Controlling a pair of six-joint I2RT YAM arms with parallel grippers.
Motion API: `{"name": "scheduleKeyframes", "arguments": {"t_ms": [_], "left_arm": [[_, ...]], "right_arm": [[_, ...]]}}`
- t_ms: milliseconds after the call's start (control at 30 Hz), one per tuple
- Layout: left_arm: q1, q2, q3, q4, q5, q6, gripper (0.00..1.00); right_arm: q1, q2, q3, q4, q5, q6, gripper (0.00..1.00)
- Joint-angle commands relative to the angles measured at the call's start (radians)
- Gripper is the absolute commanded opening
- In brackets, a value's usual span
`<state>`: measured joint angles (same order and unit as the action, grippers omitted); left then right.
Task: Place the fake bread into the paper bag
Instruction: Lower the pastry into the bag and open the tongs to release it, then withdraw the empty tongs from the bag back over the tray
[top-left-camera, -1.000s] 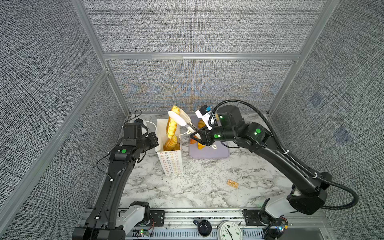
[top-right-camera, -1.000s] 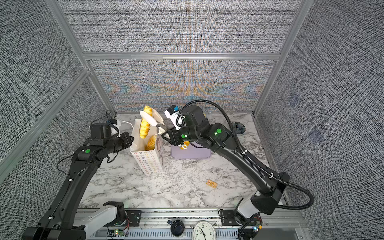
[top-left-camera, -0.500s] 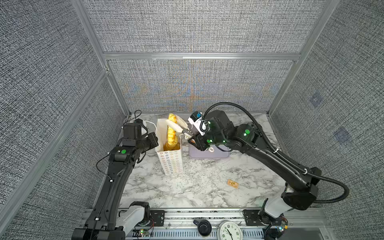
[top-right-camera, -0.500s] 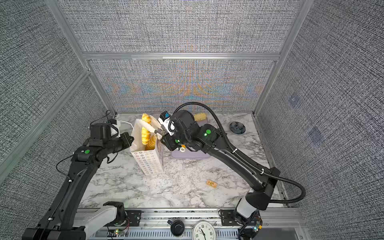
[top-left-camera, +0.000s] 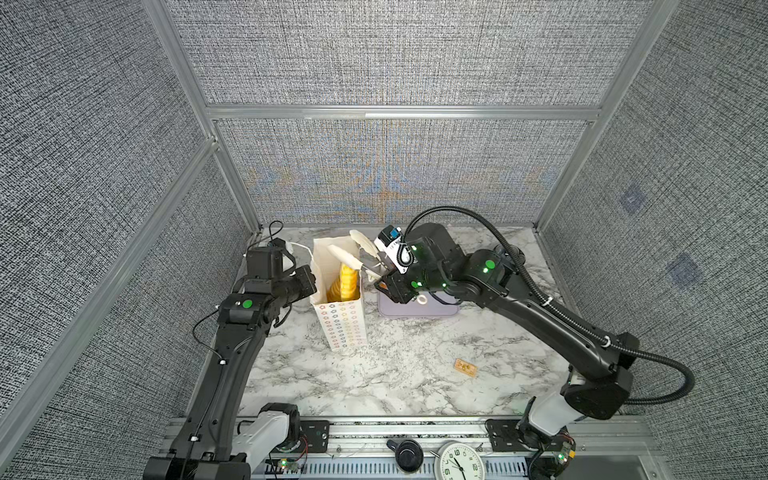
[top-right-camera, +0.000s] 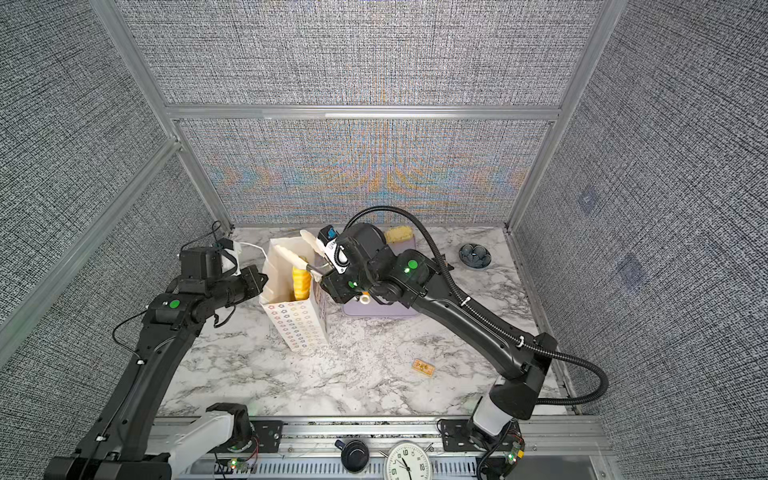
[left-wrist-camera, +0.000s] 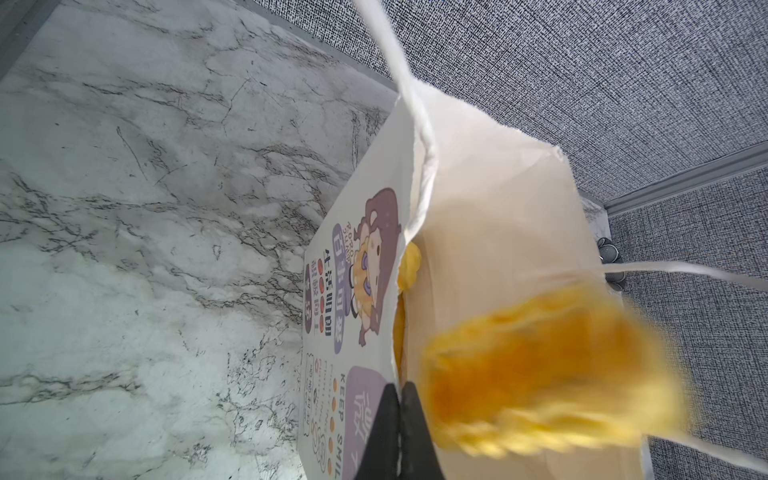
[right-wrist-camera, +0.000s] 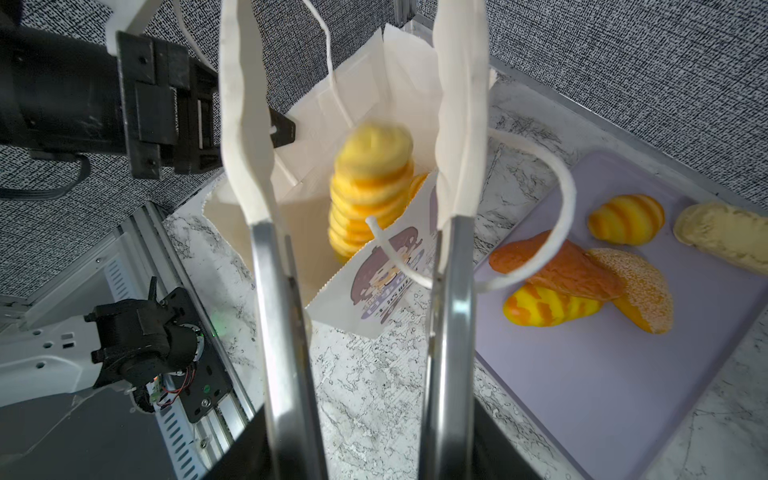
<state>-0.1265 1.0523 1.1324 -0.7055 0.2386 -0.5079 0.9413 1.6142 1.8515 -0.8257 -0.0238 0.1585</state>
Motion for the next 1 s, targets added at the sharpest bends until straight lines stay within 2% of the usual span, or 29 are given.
{"name": "scheduleKeyframes", "arguments": {"t_ms": [0,533,967], "left_arm": [[0.001,-0.003,0.0,0.008,0.005,0.003,0.0],[0.001,-0.003,0.0,0.009,0.005,0.002,0.0],[0.001,-0.004,-0.002,0.009,0.005,0.003,0.0]], "right_arm": [[-0.001,-0.001,0.003,0.017,0.009,-0.006,0.55],[0.001,-0.023,0.006,0.033,0.011,0.0,0.55],[-0.007,-0.07,-0.013,0.069,0.057,0.0,0.55]]}}
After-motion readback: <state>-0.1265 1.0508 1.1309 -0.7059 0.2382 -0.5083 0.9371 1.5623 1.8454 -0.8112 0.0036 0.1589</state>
